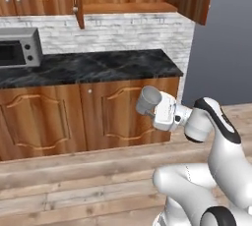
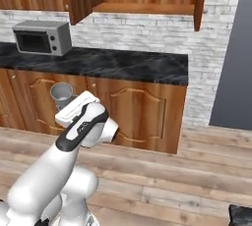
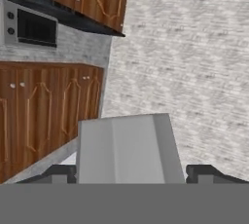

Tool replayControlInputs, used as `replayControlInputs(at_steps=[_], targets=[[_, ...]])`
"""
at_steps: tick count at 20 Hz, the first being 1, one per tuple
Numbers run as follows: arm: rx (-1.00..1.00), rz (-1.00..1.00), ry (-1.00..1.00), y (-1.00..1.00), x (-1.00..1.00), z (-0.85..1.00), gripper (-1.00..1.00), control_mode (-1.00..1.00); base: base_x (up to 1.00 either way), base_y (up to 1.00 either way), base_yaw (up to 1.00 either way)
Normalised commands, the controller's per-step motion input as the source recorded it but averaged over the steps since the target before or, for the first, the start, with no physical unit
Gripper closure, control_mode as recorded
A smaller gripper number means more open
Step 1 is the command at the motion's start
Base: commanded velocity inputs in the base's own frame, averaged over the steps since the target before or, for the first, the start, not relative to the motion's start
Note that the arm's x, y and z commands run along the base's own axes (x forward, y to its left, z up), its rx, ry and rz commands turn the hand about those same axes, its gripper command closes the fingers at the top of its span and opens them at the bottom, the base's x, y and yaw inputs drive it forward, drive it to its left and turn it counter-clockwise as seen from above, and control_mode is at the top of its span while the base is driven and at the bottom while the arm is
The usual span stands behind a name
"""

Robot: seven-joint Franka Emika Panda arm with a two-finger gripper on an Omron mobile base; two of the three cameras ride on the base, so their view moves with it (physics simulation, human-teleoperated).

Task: Move the glass cup from next to the sink to the open cabinet. Then, move the bowl with the sweet potato to the fridge to clear the area for faucet cleaning.

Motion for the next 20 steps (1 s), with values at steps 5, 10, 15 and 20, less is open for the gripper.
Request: replayControlInputs(at_steps=[5, 10, 15, 20], targets=[[0.00, 0.00, 0.00, 0.00, 0.00, 0.00, 1.00, 1.00, 1.00, -0.92, 0.00], [0.00, 0.00, 0.00, 0.00, 0.00, 0.00, 1.00, 1.00, 1.00, -0.10, -0.08], [0.00, 0.00, 0.00, 0.00, 0.00, 0.00, 1.00, 1.00, 1.00, 0.12, -0.16], [0.00, 0.00, 0.00, 0.00, 0.00, 0.00, 1.00, 1.00, 1.00, 0.29, -0.16]])
